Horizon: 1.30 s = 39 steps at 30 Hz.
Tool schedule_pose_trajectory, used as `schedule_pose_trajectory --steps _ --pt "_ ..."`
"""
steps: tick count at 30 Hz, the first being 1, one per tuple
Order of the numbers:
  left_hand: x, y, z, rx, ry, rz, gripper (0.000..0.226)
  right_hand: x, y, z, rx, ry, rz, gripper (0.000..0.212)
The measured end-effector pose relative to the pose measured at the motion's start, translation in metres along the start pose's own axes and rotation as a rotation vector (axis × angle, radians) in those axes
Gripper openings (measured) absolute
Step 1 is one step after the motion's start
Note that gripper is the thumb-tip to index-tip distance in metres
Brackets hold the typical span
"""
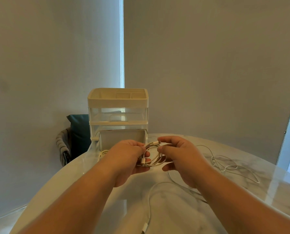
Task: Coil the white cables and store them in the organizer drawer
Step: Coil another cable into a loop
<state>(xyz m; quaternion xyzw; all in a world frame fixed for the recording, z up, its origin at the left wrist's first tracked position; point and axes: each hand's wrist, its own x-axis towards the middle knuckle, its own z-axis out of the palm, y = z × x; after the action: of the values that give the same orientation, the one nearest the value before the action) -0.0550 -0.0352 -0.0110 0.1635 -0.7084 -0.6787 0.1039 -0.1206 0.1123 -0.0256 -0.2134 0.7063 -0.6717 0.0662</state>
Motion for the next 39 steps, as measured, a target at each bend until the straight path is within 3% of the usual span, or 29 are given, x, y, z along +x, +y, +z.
schedule_pose_trajectory --steps 12,21,32,39 --pt "0.0014 0.001 -0.0028 -0.107 -0.027 -0.02 0.015 0.006 0.004 -0.0085 0.014 0.11 -0.01 0.018" --pt "0.0045 -0.0024 -0.0041 -0.132 -0.059 -0.017 0.019 0.0018 0.0025 -0.0076 -0.165 0.133 -0.157 0.023" --pt "0.0052 -0.0028 -0.0076 -0.161 -0.062 0.008 0.017 0.0048 0.0018 -0.0089 -0.043 0.153 -0.059 0.006" --pt "0.0056 -0.0038 -0.0091 -0.108 -0.066 -0.019 0.017 0.0023 0.0008 -0.0056 -0.016 0.03 -0.048 0.027"
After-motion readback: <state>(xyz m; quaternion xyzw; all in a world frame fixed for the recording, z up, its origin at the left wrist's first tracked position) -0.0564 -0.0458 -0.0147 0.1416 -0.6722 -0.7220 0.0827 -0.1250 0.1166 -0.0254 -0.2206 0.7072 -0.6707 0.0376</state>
